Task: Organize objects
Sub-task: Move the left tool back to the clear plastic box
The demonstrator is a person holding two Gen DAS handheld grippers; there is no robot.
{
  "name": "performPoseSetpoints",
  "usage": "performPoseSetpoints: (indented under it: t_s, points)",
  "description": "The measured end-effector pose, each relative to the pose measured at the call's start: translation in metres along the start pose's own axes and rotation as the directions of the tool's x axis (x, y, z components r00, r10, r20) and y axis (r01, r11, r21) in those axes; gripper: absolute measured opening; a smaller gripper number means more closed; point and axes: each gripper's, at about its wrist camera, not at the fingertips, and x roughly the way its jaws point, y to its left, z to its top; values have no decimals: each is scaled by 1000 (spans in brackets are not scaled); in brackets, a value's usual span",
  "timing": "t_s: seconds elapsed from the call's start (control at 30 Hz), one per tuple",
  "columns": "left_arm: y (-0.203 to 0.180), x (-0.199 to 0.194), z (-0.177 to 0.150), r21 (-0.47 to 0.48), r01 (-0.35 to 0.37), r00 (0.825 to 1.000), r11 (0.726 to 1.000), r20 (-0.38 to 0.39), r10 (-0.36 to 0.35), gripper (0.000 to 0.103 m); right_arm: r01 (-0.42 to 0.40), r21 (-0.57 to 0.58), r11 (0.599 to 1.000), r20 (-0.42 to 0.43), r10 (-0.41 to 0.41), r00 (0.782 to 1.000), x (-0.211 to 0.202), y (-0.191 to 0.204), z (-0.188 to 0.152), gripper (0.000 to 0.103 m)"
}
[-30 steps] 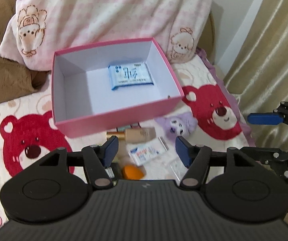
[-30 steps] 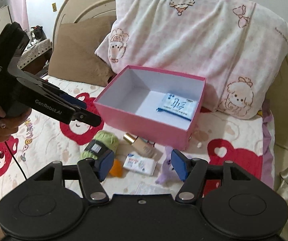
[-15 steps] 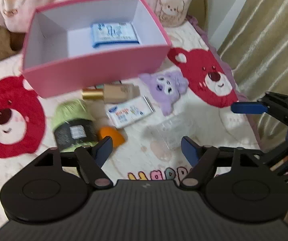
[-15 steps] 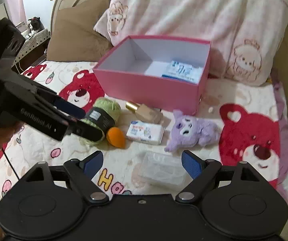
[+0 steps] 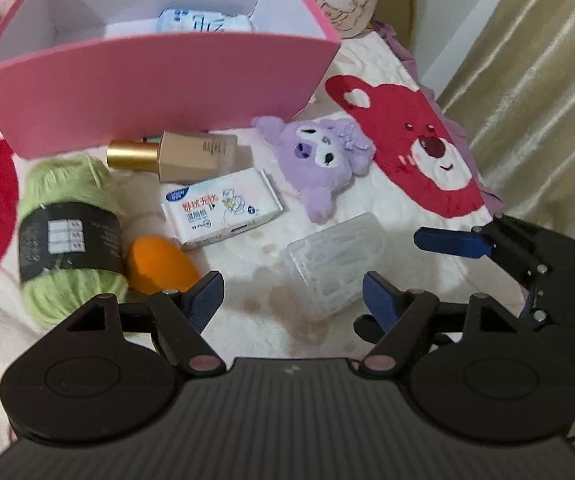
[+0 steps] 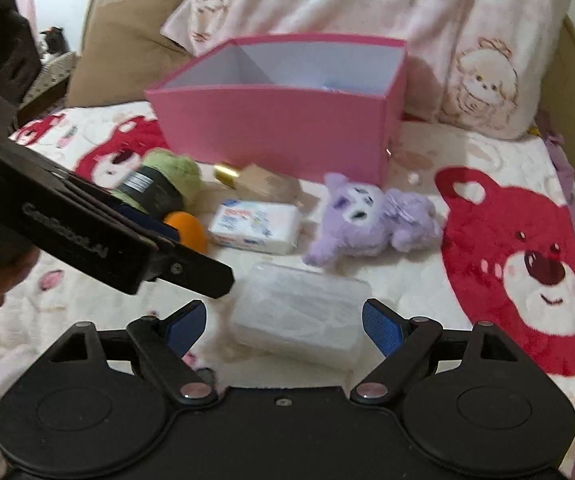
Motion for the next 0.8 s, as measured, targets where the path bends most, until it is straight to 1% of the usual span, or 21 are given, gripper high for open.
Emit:
performPoseSetpoints:
  t_s: [0.13, 0.27, 0.33, 0.37, 0.4, 0.57, 0.8]
  points:
    - [8, 19, -6, -62, 25, 1000, 998, 8, -25, 70, 12, 0, 1000, -33, -12, 999, 18, -4, -7, 88]
    - [12, 33, -8, -108, 53, 998, 993, -7, -54, 64, 24, -5, 1000, -46, -25, 999, 27, -2, -9, 89]
    - [12, 40, -10, -123, 74, 997, 990, -10, -76, 56, 27, 6, 1000, -51, -26, 998, 30, -3, -10, 90]
    - [12, 42, -11, -131, 83, 996, 988, -5, -84, 49, 22, 17, 1000, -58, -21, 998, 32, -4, -10, 90]
    - [13, 44, -12, -150, 96, 995, 984, 11, -95, 45, 21, 31, 999, -67, -18, 998, 35, -5, -11, 92]
    - [13, 50, -14, -204, 130, 992, 970, 30, -126, 40, 7, 116, 993, -100, 5, 995, 46, -11, -15, 95]
    - [11, 44, -15, -224, 144, 990, 964, 32, -140, 38, 11, 129, 992, -76, -1, 997, 37, -8, -17, 94]
